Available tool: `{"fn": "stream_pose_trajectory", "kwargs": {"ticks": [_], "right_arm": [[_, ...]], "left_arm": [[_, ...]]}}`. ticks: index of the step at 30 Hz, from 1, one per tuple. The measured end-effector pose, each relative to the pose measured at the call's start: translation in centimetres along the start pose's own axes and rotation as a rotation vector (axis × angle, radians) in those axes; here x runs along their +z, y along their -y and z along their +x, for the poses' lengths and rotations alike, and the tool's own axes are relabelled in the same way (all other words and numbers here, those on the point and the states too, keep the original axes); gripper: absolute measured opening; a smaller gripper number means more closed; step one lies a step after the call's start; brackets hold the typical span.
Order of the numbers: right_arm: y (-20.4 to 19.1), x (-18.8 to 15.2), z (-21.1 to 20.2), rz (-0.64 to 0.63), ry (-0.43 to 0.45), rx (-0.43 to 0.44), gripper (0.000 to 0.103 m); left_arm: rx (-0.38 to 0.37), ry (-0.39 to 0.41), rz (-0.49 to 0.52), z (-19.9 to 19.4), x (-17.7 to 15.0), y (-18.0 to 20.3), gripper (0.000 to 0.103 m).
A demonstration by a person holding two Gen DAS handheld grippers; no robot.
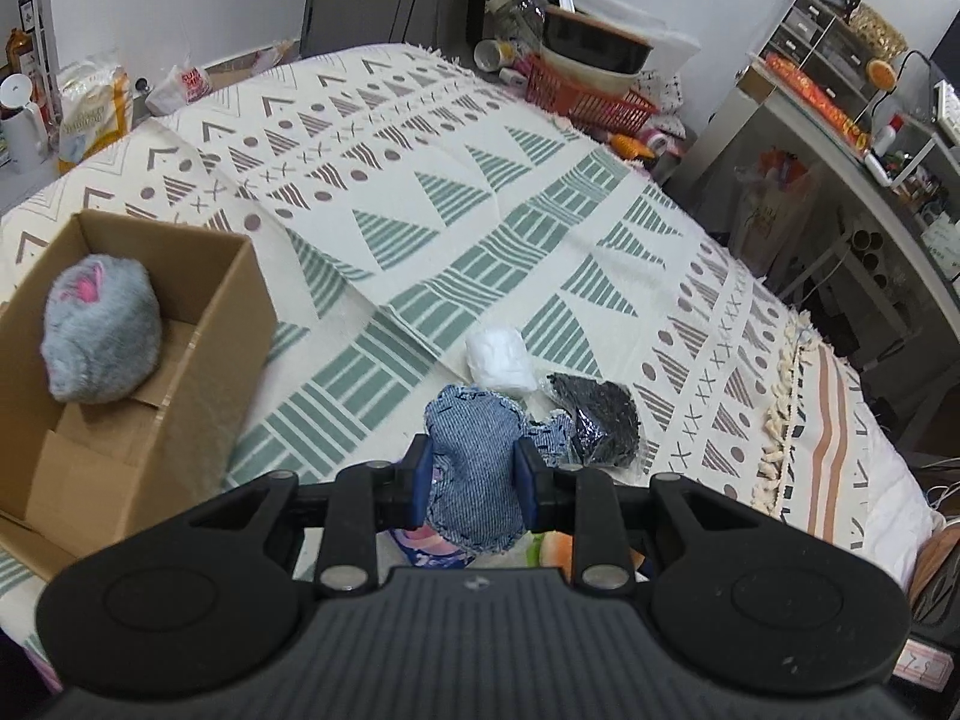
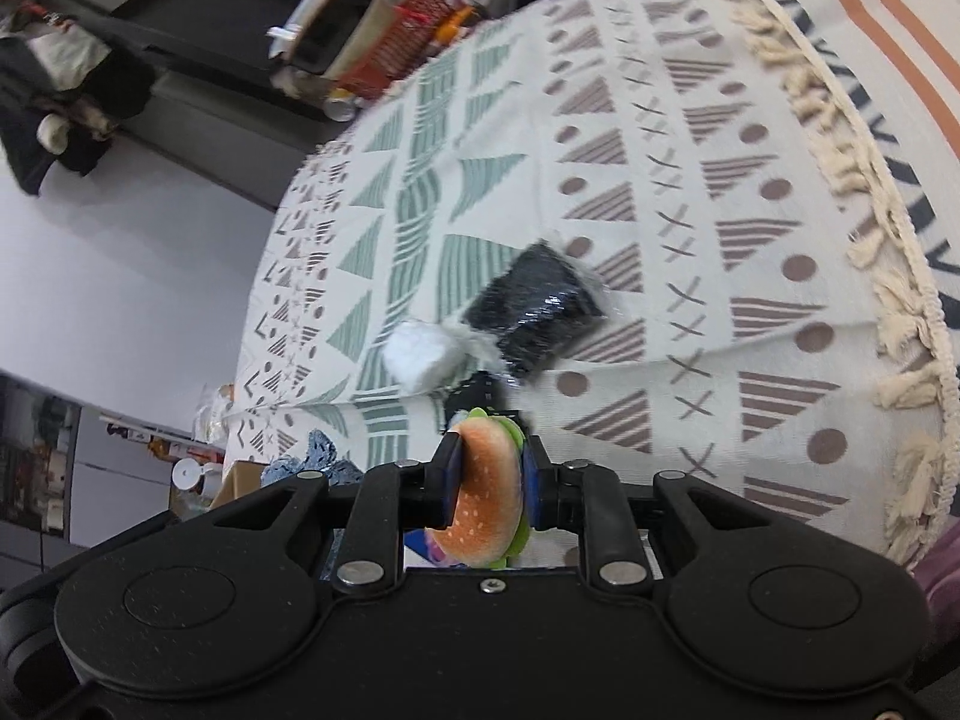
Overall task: Organize soft objects
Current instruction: 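Carry the hamburger toy and denim pouch toward the box with both tools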
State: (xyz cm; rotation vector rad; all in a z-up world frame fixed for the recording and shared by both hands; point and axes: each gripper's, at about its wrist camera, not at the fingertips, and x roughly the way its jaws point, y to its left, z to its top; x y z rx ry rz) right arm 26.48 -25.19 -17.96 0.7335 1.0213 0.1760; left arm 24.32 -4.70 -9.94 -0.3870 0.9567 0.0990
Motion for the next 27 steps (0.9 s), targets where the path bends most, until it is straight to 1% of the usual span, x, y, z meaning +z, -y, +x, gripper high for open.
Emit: {"fn": "stream_pose_trajectory", "kwargs": {"ticks": [7, 15, 21, 27], "right_arm": [[-2.1, -0.8, -1.4, -0.063, 0.021, 0.023, 0.021], [-5.0, -2.7, -3.3, -0.142, 0.073, 0.055, 0.021], [-7.3, -3.8, -3.7, -0.198, 0.111, 0.067, 0.021], [-9.2, -4.8, -3.6, -0.251, 0.126, 0.064, 0.021]], "left_arm": [[-0.016, 0.043, 0.014, -2.6, 0.6, -1.3, 0.027], [-0.029, 0.089, 0.01, -5.1, 1.1, -3.5, 0.027], [-0.03, 0.113, -0.011, -6.8, 1.4, -6.1, 0.027], [-0.023, 0.133, -0.034, -8.3, 1.9, -8.8, 0.027]]}}
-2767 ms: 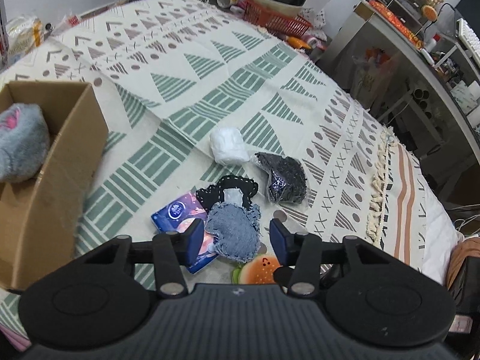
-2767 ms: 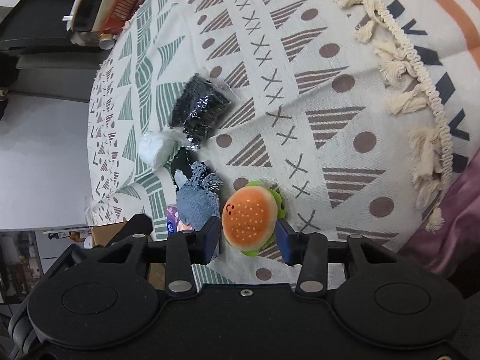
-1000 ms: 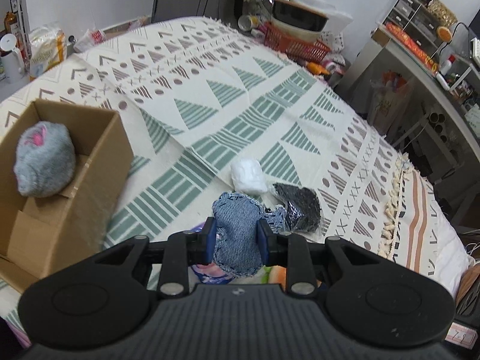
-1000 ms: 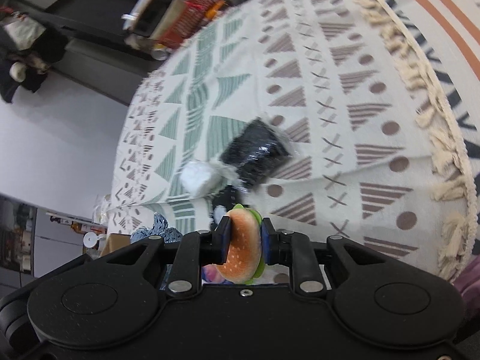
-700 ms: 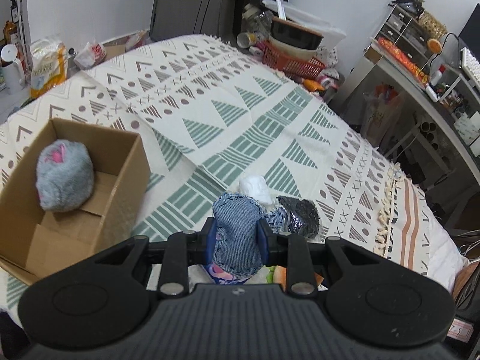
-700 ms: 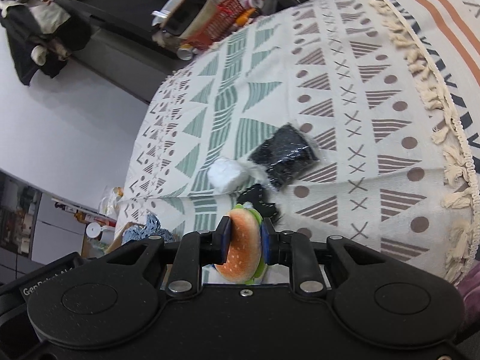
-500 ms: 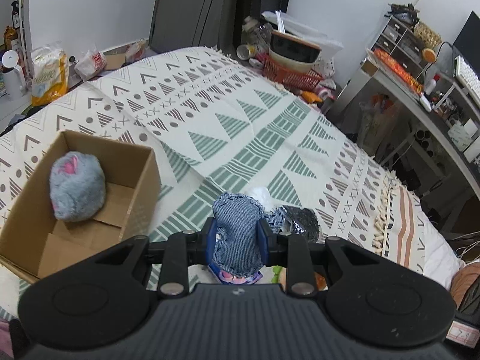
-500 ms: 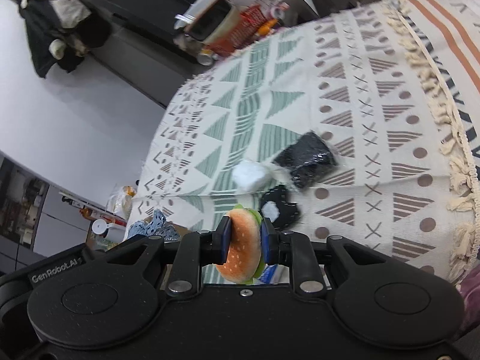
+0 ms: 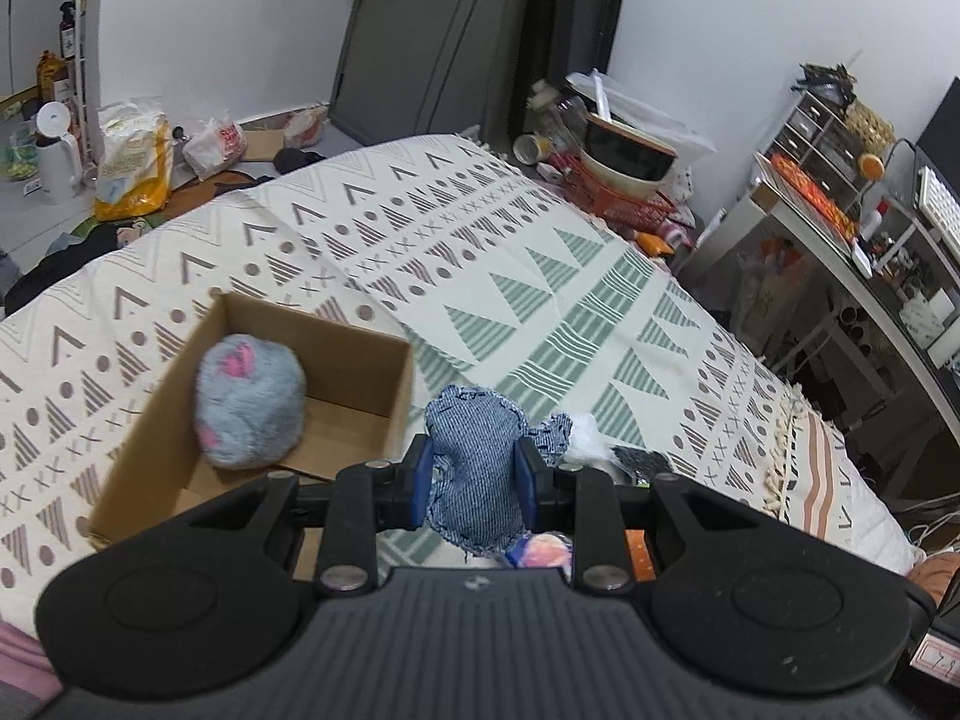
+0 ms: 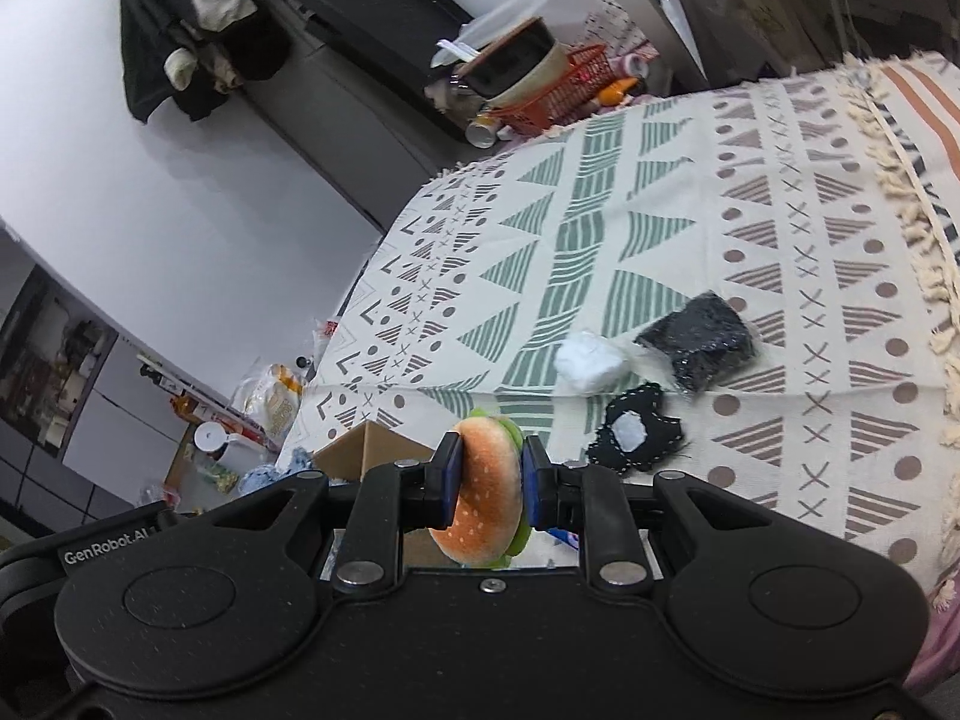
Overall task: Organize soft objects
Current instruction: 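Carry the hamburger toy and denim pouch toward the box with both tools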
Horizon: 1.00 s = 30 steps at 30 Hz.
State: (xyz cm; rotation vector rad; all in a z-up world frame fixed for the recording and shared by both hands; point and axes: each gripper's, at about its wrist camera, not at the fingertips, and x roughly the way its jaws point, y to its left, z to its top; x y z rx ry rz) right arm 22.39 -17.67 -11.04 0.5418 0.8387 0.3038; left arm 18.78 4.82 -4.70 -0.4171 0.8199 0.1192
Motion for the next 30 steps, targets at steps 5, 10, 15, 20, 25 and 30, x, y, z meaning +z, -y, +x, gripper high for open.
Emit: {"fn": "stream_pose_trajectory", "kwargs": {"ticks": [5, 10, 15, 20, 25, 30], "right_arm": [[-1.3, -0.5, 0.5, -0.035, -0.002, -0.007, 0.021], [-2.6, -1.0, 1.1, -0.055, -0.016, 0.009, 0.021], [-3.9, -1.8, 2.2, -0.074, -0.037, 0.02, 0.021], [-5.1, -2.4, 3.2, -0.091, -0.045, 0.026, 0.021], [-6.1, -2.7, 3.9, -0.11, -0.047, 0.032, 0.021], [-6.9, -3.2, 4.7, -0.133, -0.053, 0.026, 0.021]], "left_arm": [[0.009, 0.009, -0.021, -0.6, 0.3, -2.2, 0.027], [0.024, 0.019, -0.049, -1.1, 0.7, -4.3, 0.027], [0.046, 0.021, -0.083, -0.9, 0.8, -6.7, 0.027], [0.067, 0.003, -0.119, -0.1, 0.7, -8.9, 0.028], [0.091, -0.02, -0.149, 0.8, 0.5, -10.6, 0.028], [0.116, -0.04, -0.18, 2.0, 0.2, -12.0, 0.028]]}}
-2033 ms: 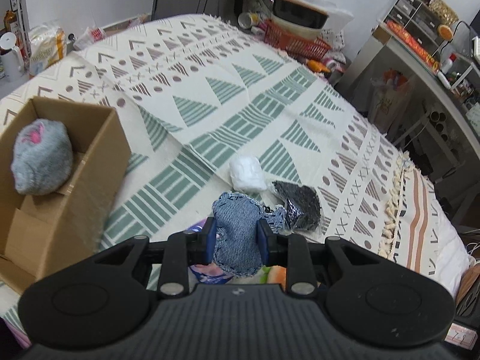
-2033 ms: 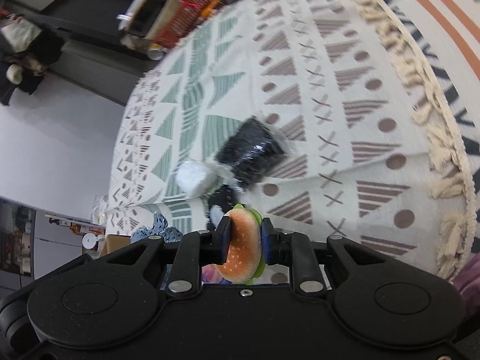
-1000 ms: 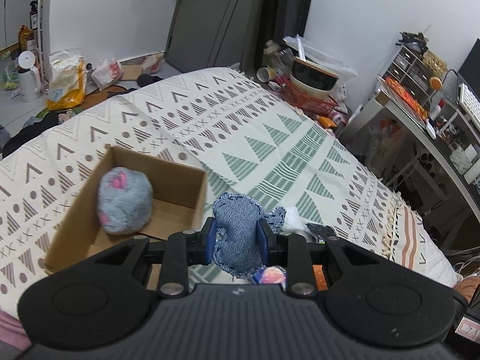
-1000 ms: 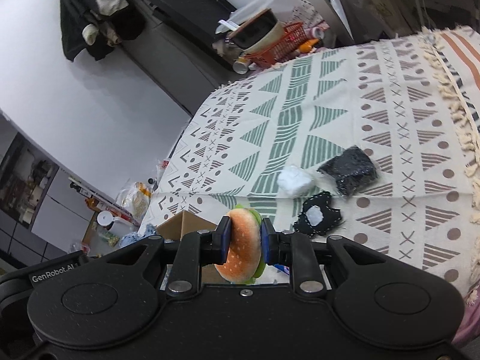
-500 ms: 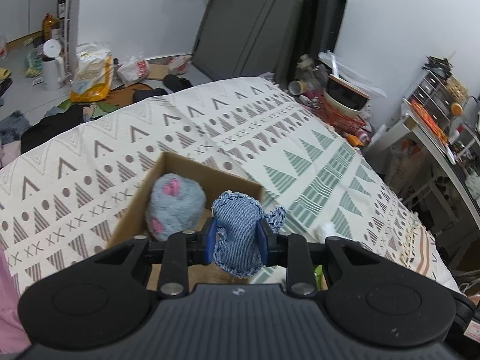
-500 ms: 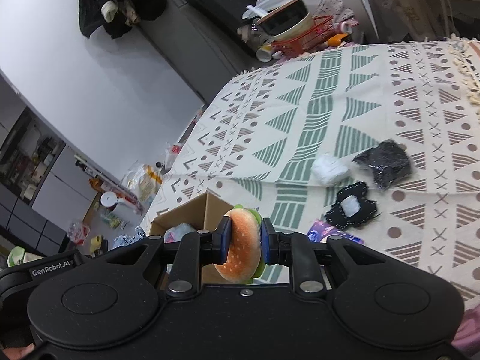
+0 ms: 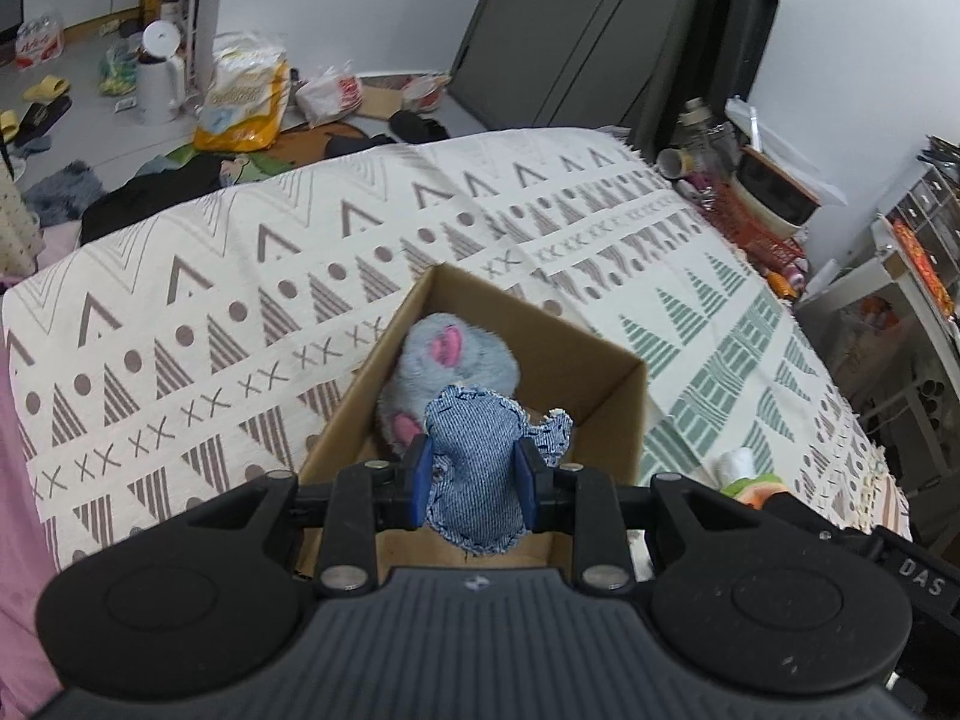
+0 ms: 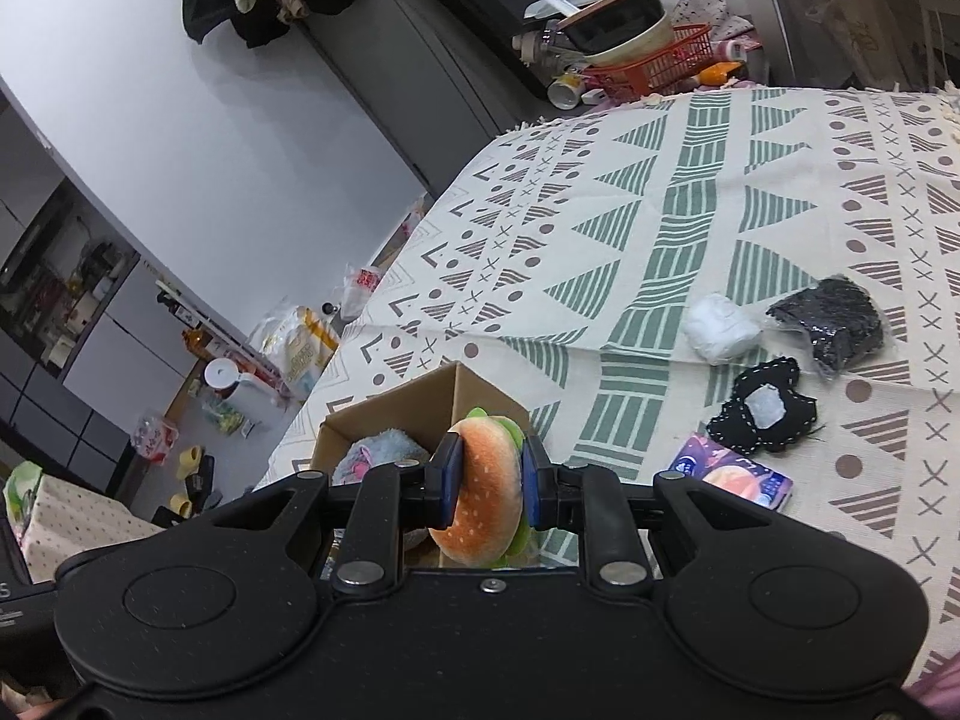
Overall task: Organize soft objects
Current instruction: 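Release the hamburger toy into the box with the right tool while the left tool drops the pouch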
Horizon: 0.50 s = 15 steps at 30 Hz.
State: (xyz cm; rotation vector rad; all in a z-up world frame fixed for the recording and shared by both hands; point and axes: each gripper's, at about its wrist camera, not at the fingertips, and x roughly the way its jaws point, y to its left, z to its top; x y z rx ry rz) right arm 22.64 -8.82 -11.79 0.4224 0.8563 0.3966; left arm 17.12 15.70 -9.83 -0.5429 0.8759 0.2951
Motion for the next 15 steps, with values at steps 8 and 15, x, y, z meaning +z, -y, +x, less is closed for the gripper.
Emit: {"fn": "stream_pose_trajectory", "kwargs": {"ticks": [8, 15], "right_arm": [[-1.7, 0.3, 1.5, -0.025, -0.008, 0.03, 0.021], [-3.6, 0.9, 3.2, -0.056, -0.012, 0.036, 0.021]], "left_arm": [[0.027, -0.003, -0.041, 1.8, 0.1, -1.3, 0.031], [0.044, 0.005, -0.017, 2.0, 0.5, -1.0, 0.052]]}}
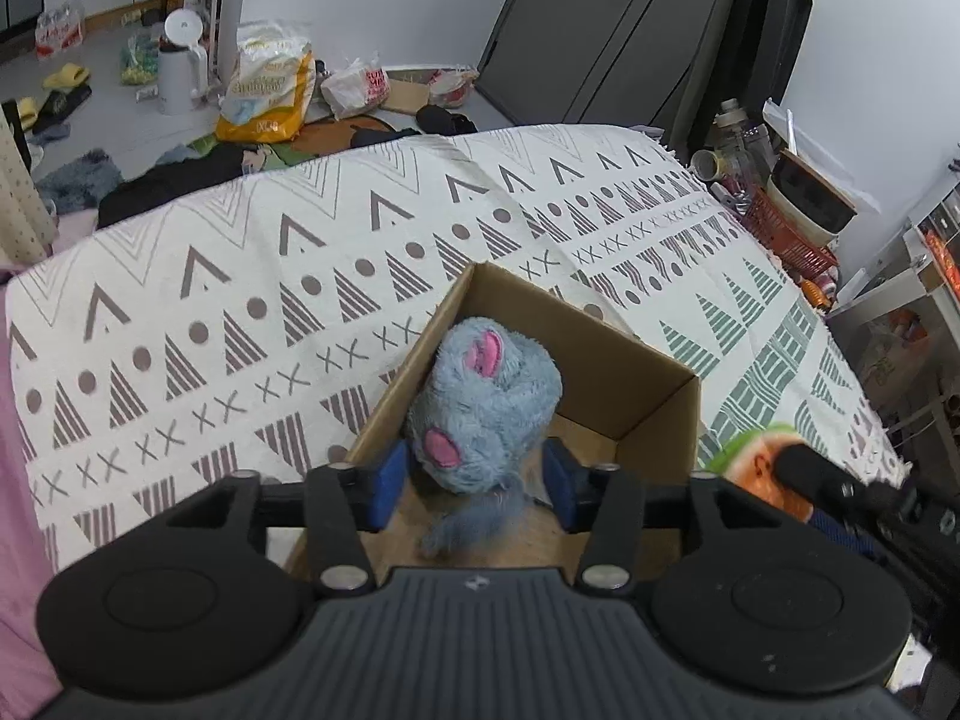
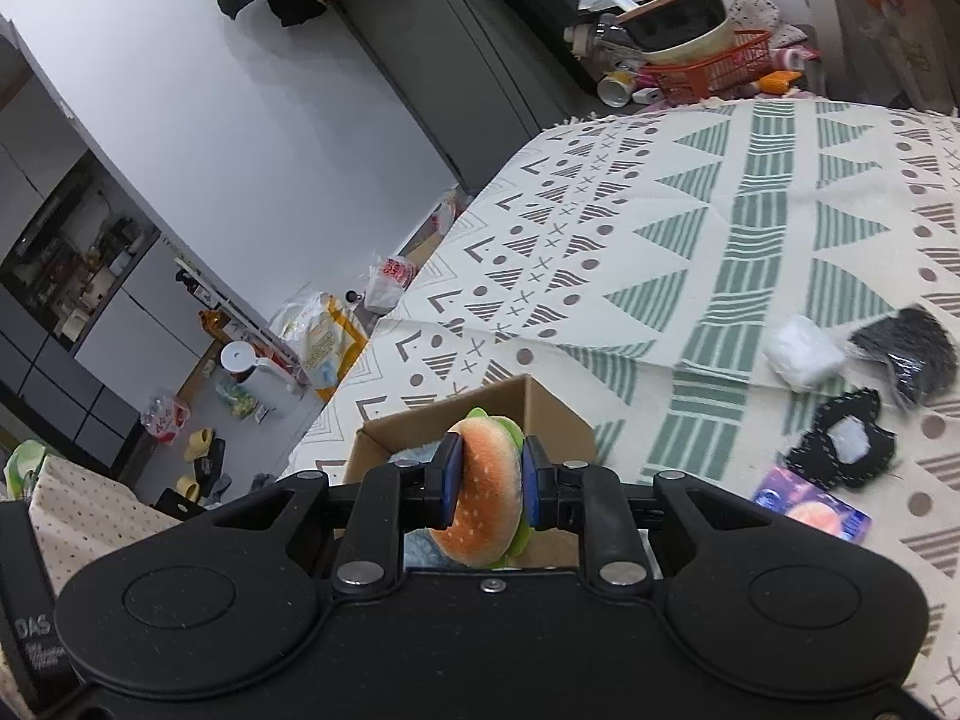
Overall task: Organize soft objects
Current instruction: 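Release the hamburger toy into the box with the right tool while the left tool drops the pouch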
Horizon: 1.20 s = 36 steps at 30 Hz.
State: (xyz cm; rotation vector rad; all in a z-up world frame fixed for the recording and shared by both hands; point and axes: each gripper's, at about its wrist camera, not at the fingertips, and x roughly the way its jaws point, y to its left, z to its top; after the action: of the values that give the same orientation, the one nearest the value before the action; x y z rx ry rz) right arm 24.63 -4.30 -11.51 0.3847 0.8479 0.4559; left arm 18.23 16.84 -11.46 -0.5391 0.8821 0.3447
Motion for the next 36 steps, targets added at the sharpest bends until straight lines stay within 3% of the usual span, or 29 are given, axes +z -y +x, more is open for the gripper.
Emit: {"fn": "stream_pose_trajectory", "kwargs": {"ticks": [10, 12, 14, 15, 17, 19, 21, 25, 29, 36], "right_arm": [[-1.3, 0.4, 2.3, -0.027, -0.012, 0.002, 0.022], [-1.6, 0.5, 2.4, -0.035, -0.011, 0.018, 0.032], [-1.7, 0.5, 2.2, -0.05, -0.008, -0.009, 0.059], [-1.7, 0.6, 2.0, -0.052, 0.004, -0.026, 0.063], [-1.6, 0.6, 1.4, -0.06, 0.021, -0.025, 0.069], [-1.2, 0.7, 0.9, -0.051, 0.022, -0.019, 0.074], [-0.8, 0.9, 0.3, -0.044, 0.03, -0.027, 0.077], [-0.4, 1.1, -1.0, -0.047, 0.039, -0.04, 0.087], [0.2, 1.4, -2.5, -0.044, 0.039, -0.068, 0.1], [2.0, 2.8, -6.1, -0.038, 0.062, -0.1, 0.103]], "left_arm": [[-0.018, -0.006, -0.03, 0.1, 0.6, -0.8, 0.055], [-0.014, -0.008, -0.028, 0.2, 0.7, -0.8, 0.055], [-0.005, -0.009, -0.026, 0.2, 0.8, -0.8, 0.056], [-0.001, -0.008, -0.027, 0.1, 0.8, -0.8, 0.056], [0.0, -0.005, -0.026, 0.1, 0.8, -0.7, 0.058], [0.008, -0.003, -0.023, 0.0, 0.8, -0.6, 0.069], [0.022, 0.004, -0.02, -0.1, 0.7, -0.4, 0.073], [0.025, 0.017, -0.009, -0.7, 0.6, 0.1, 0.077], [0.028, -0.018, 0.02, -1.2, 0.5, 1.3, 0.082], [0.01, -0.004, 0.065, -3.2, 0.3, 3.8, 0.084]]}}
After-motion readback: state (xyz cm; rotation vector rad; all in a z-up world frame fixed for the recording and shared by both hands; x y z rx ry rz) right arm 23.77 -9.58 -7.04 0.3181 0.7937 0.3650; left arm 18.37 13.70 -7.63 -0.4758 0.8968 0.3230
